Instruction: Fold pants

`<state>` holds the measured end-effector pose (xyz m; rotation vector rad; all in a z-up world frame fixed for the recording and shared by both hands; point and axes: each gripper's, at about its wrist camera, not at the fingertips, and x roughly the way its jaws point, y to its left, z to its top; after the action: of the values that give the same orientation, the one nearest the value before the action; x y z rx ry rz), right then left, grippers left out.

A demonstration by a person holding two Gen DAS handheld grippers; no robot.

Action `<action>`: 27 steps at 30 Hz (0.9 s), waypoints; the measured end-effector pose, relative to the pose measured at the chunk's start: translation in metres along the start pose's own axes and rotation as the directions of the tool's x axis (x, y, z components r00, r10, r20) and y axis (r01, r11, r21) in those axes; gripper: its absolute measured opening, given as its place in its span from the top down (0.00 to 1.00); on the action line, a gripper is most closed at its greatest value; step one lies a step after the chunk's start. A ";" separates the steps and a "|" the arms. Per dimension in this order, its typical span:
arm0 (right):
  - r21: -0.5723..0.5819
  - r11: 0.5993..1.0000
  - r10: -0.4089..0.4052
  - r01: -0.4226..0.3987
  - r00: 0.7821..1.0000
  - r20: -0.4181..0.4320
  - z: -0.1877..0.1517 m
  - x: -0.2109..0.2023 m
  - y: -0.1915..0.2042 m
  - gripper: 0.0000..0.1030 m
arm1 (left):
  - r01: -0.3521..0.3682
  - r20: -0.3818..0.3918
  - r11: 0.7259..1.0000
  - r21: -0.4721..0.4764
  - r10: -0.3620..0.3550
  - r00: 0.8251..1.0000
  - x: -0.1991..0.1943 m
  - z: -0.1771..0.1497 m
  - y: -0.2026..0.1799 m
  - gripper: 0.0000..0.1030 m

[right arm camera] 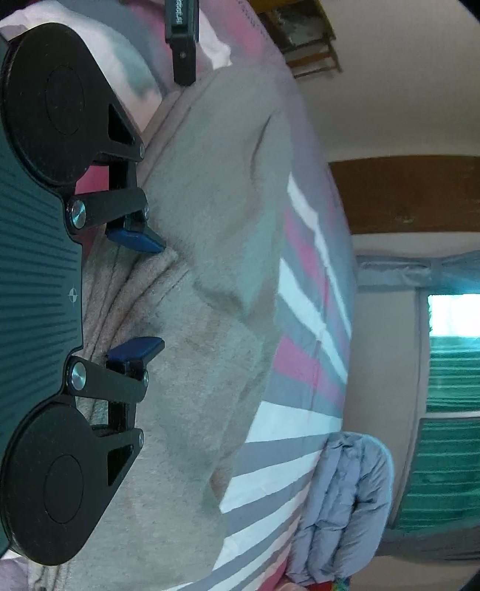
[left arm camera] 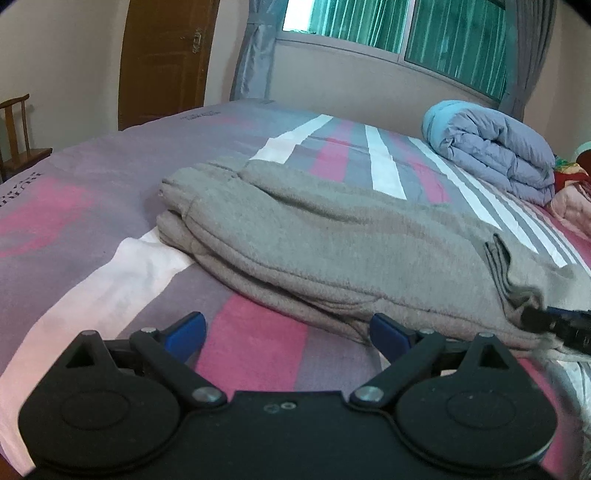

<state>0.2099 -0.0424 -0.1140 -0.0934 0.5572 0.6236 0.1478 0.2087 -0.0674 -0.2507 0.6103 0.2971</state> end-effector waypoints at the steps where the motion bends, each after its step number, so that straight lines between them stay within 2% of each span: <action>1: 0.021 1.000 -0.003 0.003 1.000 -0.001 0.001 -0.001 -0.001 0.78 | 0.000 -0.001 1.000 0.001 0.000 1.000 0.000 0.000 0.000 0.13; 3: 0.056 0.998 0.006 -0.010 0.998 0.063 0.006 -0.012 -0.006 0.80 | 0.001 0.000 1.000 0.004 -0.001 1.000 0.000 -0.001 0.000 0.13; 6: 0.035 0.999 0.024 -0.029 0.989 0.146 0.008 -0.030 -0.001 0.80 | 0.003 -0.009 1.000 0.019 -0.003 1.000 0.004 -0.001 -0.003 0.13; 8: -0.028 0.999 0.049 -0.046 0.992 0.116 0.002 -0.024 0.008 0.79 | 0.006 -0.011 1.000 0.024 -0.005 1.000 0.005 -0.001 -0.005 0.12; 9: -0.084 0.995 0.062 -0.058 0.997 0.045 -0.004 -0.012 0.016 0.69 | 0.007 -0.013 1.000 0.025 -0.007 1.000 0.005 -0.001 -0.005 0.12; 10: -0.143 0.988 0.052 -0.055 0.998 -0.025 -0.012 0.002 0.023 0.69 | 0.007 -0.012 1.000 0.022 -0.007 1.000 0.005 -0.001 -0.005 0.12; 11: -0.194 0.981 0.028 -0.028 1.000 -0.003 -0.016 0.002 0.029 0.68 | 0.009 -0.013 1.000 0.017 -0.009 1.000 0.005 -0.001 -0.004 0.12; 12: -0.218 0.976 0.018 -0.014 1.000 0.018 -0.015 -0.004 0.033 0.63 | 0.010 -0.012 1.000 0.012 -0.009 1.000 0.005 -0.001 -0.003 0.12; 13: -0.215 0.976 0.044 -0.036 0.998 0.033 -0.013 -0.010 0.033 0.58 | 0.008 -0.012 1.000 0.008 -0.008 1.000 0.005 -0.001 -0.002 0.12; 14: -0.190 0.979 0.092 -0.079 0.994 0.063 -0.012 -0.020 0.028 0.54 | 0.007 -0.011 1.000 0.006 -0.007 1.000 0.005 -0.001 -0.002 0.12; 15: -0.142 0.982 0.137 -0.122 0.986 0.098 -0.011 -0.031 0.017 0.55 | 0.006 -0.010 1.000 0.007 -0.005 1.000 0.005 -0.001 -0.003 0.12; 16: -0.094 0.984 0.159 -0.149 0.981 0.112 -0.009 -0.038 0.005 0.55 | 0.004 -0.009 1.000 0.009 -0.004 1.000 0.005 -0.001 -0.003 0.12; 17: -0.043 0.989 0.143 -0.138 0.981 0.130 -0.008 -0.046 -0.008 0.55 | 0.005 -0.006 1.000 0.010 -0.005 1.000 0.004 -0.001 -0.003 0.12; 20: 0.097 0.995 0.002 -0.019 0.985 0.173 -0.006 -0.074 -0.052 0.56 | 0.010 -0.003 1.000 0.020 -0.010 1.000 0.005 -0.001 -0.009 0.12; 22: 0.224 0.971 -0.123 0.081 0.976 0.178 -0.009 -0.094 -0.093 0.65 | 0.011 -0.003 1.000 0.028 -0.011 1.000 0.006 0.000 -0.013 0.12; 23: 0.272 0.953 -0.184 0.135 0.969 0.166 -0.011 -0.102 -0.111 0.71 | 0.012 -0.002 1.000 0.026 -0.012 1.000 0.007 0.000 -0.015 0.12; 24: 0.311 0.930 -0.247 0.197 0.960 0.133 -0.015 -0.107 -0.130 0.73 | 0.012 -0.001 1.000 0.026 -0.012 1.000 0.008 0.000 -0.016 0.12; 25: 0.332 0.912 -0.277 0.241 0.959 0.067 -0.018 -0.103 -0.145 0.73 | 0.011 -0.001 1.000 0.022 -0.011 1.000 0.009 0.000 -0.017 0.11; 26: 0.353 0.898 -0.264 0.264 0.963 -0.049 -0.022 -0.089 -0.163 0.73 | 0.009 -0.002 1.000 0.016 -0.009 1.000 0.010 0.001 -0.018 0.11; 27: 0.377 0.897 -0.197 0.232 0.972 -0.128 -0.028 -0.076 -0.178 0.73 | 0.006 -0.004 1.000 0.011 -0.006 1.000 0.010 0.001 -0.020 0.11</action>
<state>0.2488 -0.2341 -0.1126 0.1935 0.7353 0.2841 0.1623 0.1926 -0.0699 -0.2423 0.6144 0.2874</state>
